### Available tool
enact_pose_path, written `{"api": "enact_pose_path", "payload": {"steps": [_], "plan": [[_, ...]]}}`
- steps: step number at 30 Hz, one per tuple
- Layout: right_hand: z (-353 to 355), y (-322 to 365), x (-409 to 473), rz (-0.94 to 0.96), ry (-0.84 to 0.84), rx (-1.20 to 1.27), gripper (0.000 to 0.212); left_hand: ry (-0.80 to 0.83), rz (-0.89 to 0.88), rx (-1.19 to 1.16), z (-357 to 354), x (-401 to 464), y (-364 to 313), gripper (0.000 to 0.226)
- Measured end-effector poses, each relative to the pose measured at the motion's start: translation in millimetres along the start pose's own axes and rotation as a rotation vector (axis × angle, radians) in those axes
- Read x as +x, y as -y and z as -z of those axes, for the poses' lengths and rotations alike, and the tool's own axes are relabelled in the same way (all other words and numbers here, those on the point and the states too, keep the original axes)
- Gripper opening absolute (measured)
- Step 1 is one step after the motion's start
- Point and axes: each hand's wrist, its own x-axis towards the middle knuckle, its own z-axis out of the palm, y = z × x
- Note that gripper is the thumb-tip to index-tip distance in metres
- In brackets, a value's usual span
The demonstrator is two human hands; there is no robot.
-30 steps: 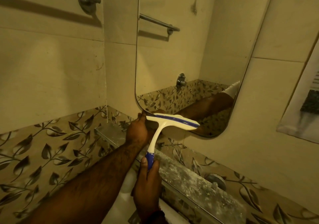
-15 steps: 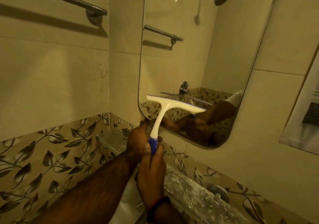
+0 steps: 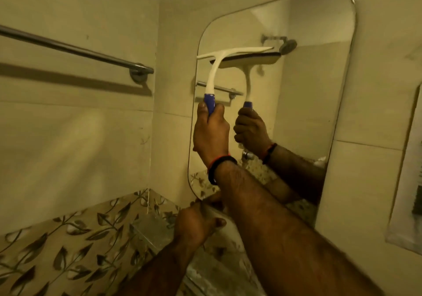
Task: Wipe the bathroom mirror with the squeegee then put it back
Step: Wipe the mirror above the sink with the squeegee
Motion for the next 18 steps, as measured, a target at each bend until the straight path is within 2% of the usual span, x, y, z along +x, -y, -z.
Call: {"api": "enact_pose_path", "payload": {"steps": [3,7,11,14,18], "plan": [[-5,13,22,0.025,-0.005,-0.013,0.032,0.039,-0.002,-0.041,0,2,-3,0.042],[-15,18,42,0.050,0.017,-0.035,0.033,0.066,0.057,-0.059,1,6,-4,0.057],[-23,20,54,0.057,0.024,-0.042,0.034,0.085,0.064,-0.150,0,6,-5,0.048],[-28,19,61,0.057,0.023,-0.044,0.034,0.102,0.043,-0.128,1,7,-5,0.049],[-31,14,66,0.069,0.023,-0.056,0.034,-0.002,-0.001,-0.101,4,4,-1,0.050]]}}
